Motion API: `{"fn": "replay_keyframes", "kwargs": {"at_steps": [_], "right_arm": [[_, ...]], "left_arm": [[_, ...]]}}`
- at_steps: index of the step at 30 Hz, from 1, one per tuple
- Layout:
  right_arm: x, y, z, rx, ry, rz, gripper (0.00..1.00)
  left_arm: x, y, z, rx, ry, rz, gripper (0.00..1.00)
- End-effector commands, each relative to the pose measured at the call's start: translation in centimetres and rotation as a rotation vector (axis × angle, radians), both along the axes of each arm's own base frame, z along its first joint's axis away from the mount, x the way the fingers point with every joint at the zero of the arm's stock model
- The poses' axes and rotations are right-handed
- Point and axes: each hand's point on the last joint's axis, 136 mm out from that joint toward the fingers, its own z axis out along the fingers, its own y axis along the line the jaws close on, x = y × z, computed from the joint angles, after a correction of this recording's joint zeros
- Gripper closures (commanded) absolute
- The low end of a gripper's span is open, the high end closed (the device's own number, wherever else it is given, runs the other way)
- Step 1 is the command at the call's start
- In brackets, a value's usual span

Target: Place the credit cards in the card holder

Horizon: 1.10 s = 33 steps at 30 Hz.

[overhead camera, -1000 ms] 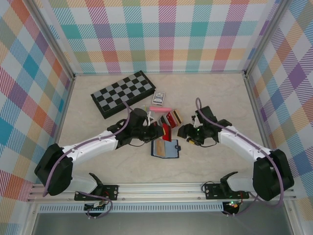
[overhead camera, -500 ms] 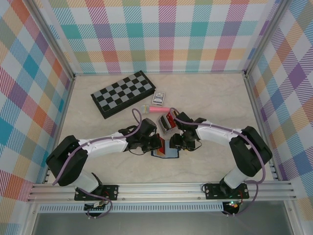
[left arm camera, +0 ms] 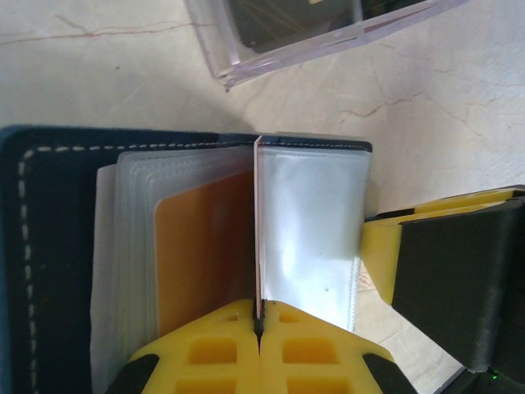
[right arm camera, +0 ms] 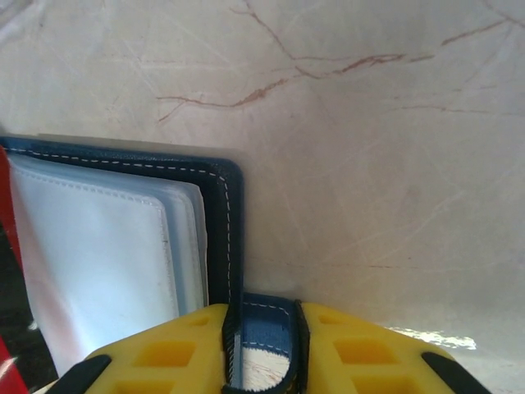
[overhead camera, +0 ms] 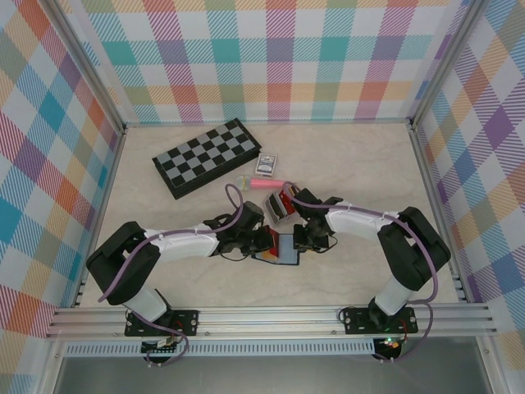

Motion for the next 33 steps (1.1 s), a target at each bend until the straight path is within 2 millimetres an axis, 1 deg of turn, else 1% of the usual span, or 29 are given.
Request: {"fn": "replay_keyframes", "kwargs": {"at_steps": [1,3,7,14,17,20,23,26,29,31,33], "right_arm": [[-0.4,-0.1,-1.2,-0.011,0.018,0.006,0.75],[-0.4,-0.1,-1.4,-0.015,0.022,0.006,0.75],[-0.4,-0.1,-1.4,-0.014,0.021,0.006,0.76],[-0.3,-0.2,-1.4,-0.022,0.019,0.009,0.76],[-0.3,-0.2,-1.4,-0.021,0.019,0.011,0.77],[-0.4,-0.2,-1.6,-0.02,0.024,0.015,0.79],[-0.4,-0.2,-1.7,-0.02,0.026,0.016,0.79],[-0.5,-0.1,-1.8,-0.017,0.029,0.018,0.8],[-0.5,-0.2,-1.8,-0.021,0.029,0.018,0.8],[-0.5,-0.3,-1.8,-0.024,0.03,0.015,0.81],[-0.6,-0.2,-1.9,-0.018,0.033,0.014,0.81]], "left_arm": [[-1.4,0.0,-2.2,0.007,0.055,-0.031,1.0],[-1.6,0.1,-2.5,0.015,0.064,-0.037,1.0],[-2.2,-0.2,-2.4,0.007,0.079,-0.078,1.0],[-3.1,1.3,-2.8,0.073,0.109,-0.081,1.0],[-3.2,1.5,-2.7,0.067,0.109,-0.089,1.0],[-3.3,1.1,-2.8,0.036,0.122,-0.112,1.0],[-3.1,1.7,-2.9,0.045,0.123,-0.117,1.0],[-3.1,1.3,-3.0,0.002,0.153,-0.121,1.0],[-3.4,1.6,-3.6,0.009,0.166,-0.116,1.0],[-4.0,2.1,-3.5,0.014,0.183,-0.122,1.0],[-4.0,2.4,-3.3,0.011,0.167,-0.114,1.0]]}}
